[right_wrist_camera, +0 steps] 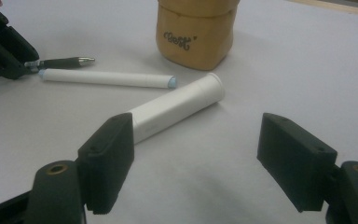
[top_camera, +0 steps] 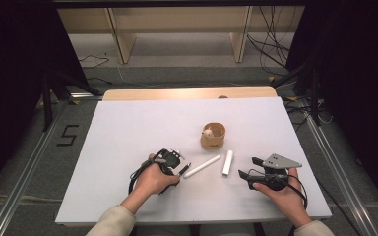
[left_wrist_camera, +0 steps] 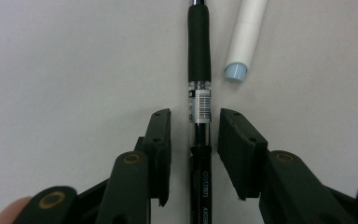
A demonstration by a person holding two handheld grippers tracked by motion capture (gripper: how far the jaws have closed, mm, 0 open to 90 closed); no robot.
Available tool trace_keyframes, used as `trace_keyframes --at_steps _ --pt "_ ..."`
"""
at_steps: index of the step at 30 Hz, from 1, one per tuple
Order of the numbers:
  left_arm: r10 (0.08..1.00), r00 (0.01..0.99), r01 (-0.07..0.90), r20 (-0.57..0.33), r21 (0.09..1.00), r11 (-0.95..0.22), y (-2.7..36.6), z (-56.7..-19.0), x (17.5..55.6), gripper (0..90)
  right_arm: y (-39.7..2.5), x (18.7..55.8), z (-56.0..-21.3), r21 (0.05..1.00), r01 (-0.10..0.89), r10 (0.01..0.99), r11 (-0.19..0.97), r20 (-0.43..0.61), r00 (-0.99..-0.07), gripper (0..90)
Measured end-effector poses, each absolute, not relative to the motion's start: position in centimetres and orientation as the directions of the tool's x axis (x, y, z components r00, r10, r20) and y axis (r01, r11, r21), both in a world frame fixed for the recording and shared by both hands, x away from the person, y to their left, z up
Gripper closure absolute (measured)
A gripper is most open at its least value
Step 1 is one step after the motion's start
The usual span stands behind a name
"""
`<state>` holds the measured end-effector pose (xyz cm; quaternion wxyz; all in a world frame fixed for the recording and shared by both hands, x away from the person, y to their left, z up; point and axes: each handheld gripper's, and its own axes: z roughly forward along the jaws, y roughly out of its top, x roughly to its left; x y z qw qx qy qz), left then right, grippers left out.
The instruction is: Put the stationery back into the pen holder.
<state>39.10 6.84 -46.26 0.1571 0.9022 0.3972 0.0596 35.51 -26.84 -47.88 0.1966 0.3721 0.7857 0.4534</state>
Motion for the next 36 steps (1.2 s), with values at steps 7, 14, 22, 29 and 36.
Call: trace_keyframes --at_steps 7,14,22,29,36 --pt "0.738 0.675 0.702 -0.018 0.324 -0.634 6.78 -46.26 39.19 66.3 -26.86 35.49 -47.87 0.859 0.407 0.764 0.31 0.03 -0.645 27.5" --pt "0.735 0.678 0.7 -0.01 0.313 -0.642 6.64 -46.23 39.24 67.1 -26.88 35.48 -47.87 0.859 0.407 0.764 0.31 0.029 -0.645 27.5" --pt "0.739 0.674 0.705 -0.013 0.31 -0.638 6.64 -46.23 39.31 68.2 -26.88 35.47 -47.88 0.859 0.406 0.762 0.312 0.029 -0.646 27.5" --pt "0.743 0.67 0.71 -0.014 0.306 -0.634 6.59 -46.24 39.29 69.4 -26.88 35.45 -47.88 0.858 0.407 0.763 0.312 0.029 -0.646 27.6" --pt "0.743 0.669 0.71 -0.012 0.305 -0.635 6.54 -46.24 39.26 71.3 -26.88 35.45 -47.88 0.858 0.407 0.763 0.312 0.029 -0.646 27.5"
